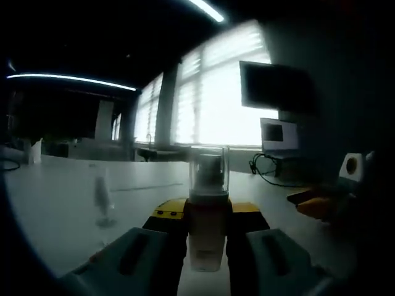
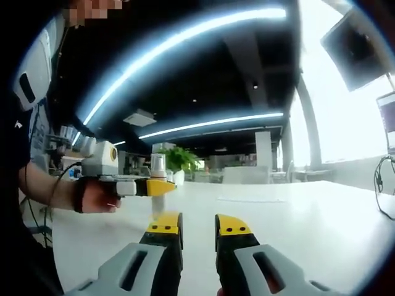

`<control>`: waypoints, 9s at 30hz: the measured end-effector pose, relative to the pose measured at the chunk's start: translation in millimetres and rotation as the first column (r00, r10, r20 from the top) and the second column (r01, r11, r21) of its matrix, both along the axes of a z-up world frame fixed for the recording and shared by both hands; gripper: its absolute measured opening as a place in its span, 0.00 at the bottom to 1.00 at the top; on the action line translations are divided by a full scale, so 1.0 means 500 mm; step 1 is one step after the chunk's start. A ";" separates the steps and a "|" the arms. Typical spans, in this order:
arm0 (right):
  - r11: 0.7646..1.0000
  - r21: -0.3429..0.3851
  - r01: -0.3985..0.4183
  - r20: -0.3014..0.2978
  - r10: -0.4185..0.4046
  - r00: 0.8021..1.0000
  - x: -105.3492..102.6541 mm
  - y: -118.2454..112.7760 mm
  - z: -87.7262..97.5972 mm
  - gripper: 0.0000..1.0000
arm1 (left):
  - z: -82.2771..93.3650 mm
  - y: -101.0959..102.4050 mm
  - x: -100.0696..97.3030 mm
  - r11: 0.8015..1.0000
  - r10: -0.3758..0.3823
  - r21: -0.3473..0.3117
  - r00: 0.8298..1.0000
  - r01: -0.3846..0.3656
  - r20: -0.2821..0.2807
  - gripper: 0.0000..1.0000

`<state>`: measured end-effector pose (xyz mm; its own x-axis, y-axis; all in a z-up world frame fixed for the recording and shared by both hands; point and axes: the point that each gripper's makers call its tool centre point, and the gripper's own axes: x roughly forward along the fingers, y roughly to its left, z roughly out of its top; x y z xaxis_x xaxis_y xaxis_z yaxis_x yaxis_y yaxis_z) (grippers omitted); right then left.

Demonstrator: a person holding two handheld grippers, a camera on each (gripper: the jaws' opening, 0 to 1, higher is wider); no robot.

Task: Clamp pump bottle remove cover press pump head put on cover

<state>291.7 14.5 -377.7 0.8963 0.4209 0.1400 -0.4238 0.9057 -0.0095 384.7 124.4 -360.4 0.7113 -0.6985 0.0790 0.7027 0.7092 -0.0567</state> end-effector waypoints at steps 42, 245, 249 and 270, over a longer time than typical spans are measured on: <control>1.000 -0.005 0.013 0.022 -0.013 1.000 -0.003 -0.003 0.008 0.13 | -0.063 -0.077 0.162 0.990 0.133 0.048 0.991 -0.131 -0.029 0.14; 0.991 -0.120 -0.059 -0.058 0.052 0.997 0.000 0.028 -0.044 0.20 | -0.055 0.322 -0.205 0.999 0.051 0.020 0.999 -0.051 0.005 0.34; 0.991 -0.118 -0.057 -0.058 0.051 0.997 -0.001 0.028 -0.043 0.20 | -0.055 0.322 -0.206 0.999 0.048 0.016 0.999 -0.048 0.003 0.34; 0.993 -0.107 -0.057 -0.063 0.051 0.997 0.000 0.028 -0.044 0.19 | -0.056 0.322 -0.205 0.999 0.046 0.018 0.999 -0.046 0.002 0.33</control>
